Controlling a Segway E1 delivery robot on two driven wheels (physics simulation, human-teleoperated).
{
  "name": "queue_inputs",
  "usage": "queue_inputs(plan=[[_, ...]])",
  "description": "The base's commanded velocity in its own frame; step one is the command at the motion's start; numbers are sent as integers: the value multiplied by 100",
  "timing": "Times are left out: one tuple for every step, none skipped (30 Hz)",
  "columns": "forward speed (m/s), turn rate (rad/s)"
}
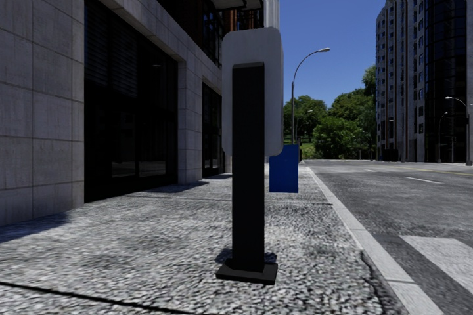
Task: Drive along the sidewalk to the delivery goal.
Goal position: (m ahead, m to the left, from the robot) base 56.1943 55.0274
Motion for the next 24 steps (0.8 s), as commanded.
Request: queue_inputs(plan=[[58,25],[60,30],[60,30],[61,34],[61,41],[61,45],[61,45],[62,47],[62,47],[62,48],[62,51],[62,51],[62,51],[62,52],[62,52],[60,52],[60,52],[60,52],[55,52],[44,53],[44,53],[39,55],[38,56],[38,57]])
